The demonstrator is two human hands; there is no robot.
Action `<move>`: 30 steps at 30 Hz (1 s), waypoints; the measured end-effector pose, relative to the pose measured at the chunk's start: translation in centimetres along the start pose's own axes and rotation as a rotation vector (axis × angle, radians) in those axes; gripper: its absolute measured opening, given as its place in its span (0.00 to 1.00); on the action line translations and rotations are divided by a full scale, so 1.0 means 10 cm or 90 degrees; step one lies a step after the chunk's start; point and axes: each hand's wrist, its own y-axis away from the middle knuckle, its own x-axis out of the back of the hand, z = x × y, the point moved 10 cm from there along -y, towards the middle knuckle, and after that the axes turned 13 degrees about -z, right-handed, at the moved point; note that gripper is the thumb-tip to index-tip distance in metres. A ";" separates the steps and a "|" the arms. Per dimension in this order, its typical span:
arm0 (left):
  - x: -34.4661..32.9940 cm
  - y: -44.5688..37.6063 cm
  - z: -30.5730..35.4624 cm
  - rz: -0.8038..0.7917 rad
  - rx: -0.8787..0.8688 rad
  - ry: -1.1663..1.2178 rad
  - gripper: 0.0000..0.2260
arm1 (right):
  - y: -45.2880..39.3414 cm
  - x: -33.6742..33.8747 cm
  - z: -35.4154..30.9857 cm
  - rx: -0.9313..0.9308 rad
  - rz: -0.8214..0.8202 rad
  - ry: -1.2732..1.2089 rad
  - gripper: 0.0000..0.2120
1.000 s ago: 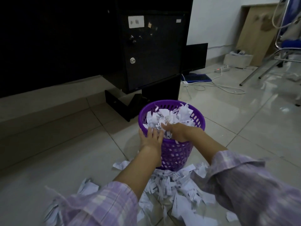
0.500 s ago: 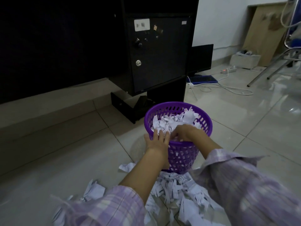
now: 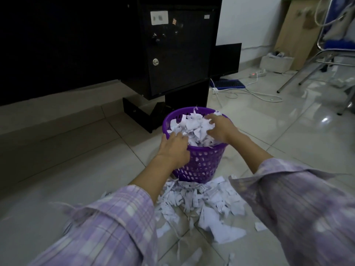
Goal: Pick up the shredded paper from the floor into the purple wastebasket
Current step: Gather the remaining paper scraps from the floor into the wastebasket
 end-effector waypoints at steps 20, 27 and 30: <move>-1.34 0.93 0.58 -0.053 -0.008 0.209 0.13 | 1.79 -1.47 0.83 -0.134 -0.085 -0.062 0.12; -2.02 0.91 0.60 -0.162 0.024 0.217 0.15 | 1.82 -2.13 1.11 -0.209 -0.161 -0.017 0.23; -2.23 0.75 0.57 -0.196 0.036 0.171 0.19 | 1.69 -2.20 1.21 -0.227 -0.143 0.015 0.36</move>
